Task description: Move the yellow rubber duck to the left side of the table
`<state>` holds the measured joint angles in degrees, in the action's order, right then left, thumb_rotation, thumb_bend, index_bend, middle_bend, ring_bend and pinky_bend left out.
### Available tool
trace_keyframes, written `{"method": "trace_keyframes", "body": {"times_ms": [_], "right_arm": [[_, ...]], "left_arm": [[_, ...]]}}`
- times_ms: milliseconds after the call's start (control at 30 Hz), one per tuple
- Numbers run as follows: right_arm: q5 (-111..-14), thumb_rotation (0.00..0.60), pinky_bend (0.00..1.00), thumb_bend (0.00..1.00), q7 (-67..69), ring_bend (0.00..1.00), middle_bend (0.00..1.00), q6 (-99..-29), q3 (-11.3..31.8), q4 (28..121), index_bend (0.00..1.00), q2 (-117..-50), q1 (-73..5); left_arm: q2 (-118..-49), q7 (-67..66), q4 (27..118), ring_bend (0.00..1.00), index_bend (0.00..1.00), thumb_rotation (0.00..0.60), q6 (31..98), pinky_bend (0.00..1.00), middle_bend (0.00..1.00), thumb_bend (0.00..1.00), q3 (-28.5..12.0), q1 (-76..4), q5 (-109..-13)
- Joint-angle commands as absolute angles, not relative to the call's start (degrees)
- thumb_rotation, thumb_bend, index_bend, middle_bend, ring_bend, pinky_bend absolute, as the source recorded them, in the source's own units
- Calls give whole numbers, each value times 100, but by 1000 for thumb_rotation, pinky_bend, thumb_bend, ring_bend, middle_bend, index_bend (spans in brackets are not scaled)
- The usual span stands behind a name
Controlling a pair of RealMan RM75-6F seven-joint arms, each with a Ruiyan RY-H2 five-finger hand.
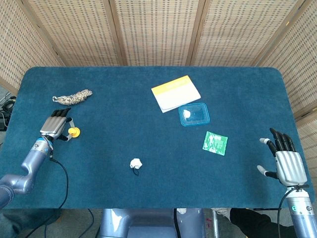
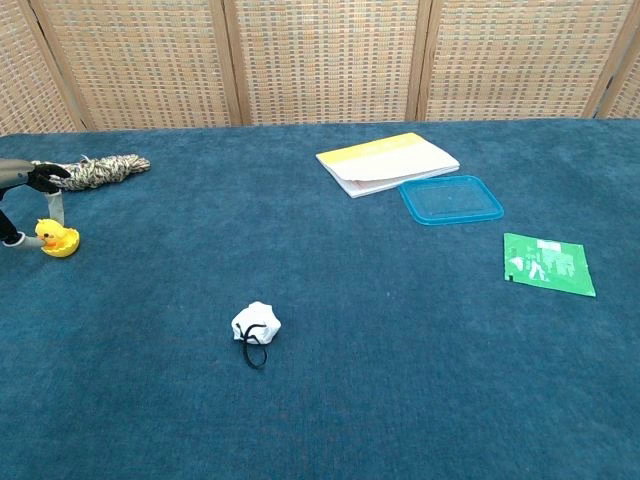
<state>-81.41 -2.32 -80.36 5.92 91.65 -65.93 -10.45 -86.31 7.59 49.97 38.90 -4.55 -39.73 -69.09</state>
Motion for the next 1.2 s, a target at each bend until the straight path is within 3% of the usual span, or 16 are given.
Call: {"method": "trace_keyframes", "body": {"times_ms": [33,167,267,467,533,700,800,867,900,967,1200], "right_arm": [[-8146,600,0,0,-229,0,0,-8037,595,9166,237,-6591,-1042],[-8157,600,0,0,-231,0,0,-8039,596,9166,238,-6596,-1039],[-8156,600,0,0,-225,0,0,-8032,601,9165,238,-6598,-1038],[-8194,600,0,0,-208,0,0,-8035,593,9197,238,-6586,-1032],[-8224,600,0,0,-202,0,0,-8051,584,9229,238,-6574,-1024],[-8248,600,0,0,-192,0,0,-8067,584,9250,238,-6561,-1017],[-8265,600,0,0,-182,0,0,-8071,581,9239,237,-6557,-1015],[-8310,600,0,0,-204,0,0,-8077,562,9205,236,-6571,-1016],[-8388,600,0,0,-269,0,0,-8089,531,9177,234,-6582,-1022],[-8437,600,0,0,-315,0,0,-8128,521,9148,226,-6606,-1017],[-8583,600,0,0,-480,0,0,-8274,490,9106,176,-6658,-982]], "left_arm": [[-8698,840,4907,0,484,600,3865,0,0,320,-482,-3956,-6926],[-8698,1022,4882,0,120,600,3902,0,0,163,-505,-3936,-7032],[-8595,1190,4958,0,9,600,3978,0,0,105,-467,-3903,-7204],[-8185,1629,5361,0,0,600,4383,0,0,101,-505,-3729,-7439],[-7729,1994,5935,0,0,600,5174,0,0,95,-693,-3437,-7529],[-7139,1891,6851,0,0,600,5655,0,0,37,-738,-3115,-7486],[-6802,1412,7548,0,0,600,6046,0,0,19,-781,-2850,-7286],[-6553,431,8324,0,0,600,6703,0,0,20,-707,-2436,-7021],[-6478,-418,9011,0,0,600,7405,0,0,20,-595,-2029,-6825],[-6491,-985,9574,0,0,600,7883,0,0,20,-578,-1795,-6644],[-6499,-1302,10103,0,0,600,8562,0,0,20,-317,-1329,-7006]]}}
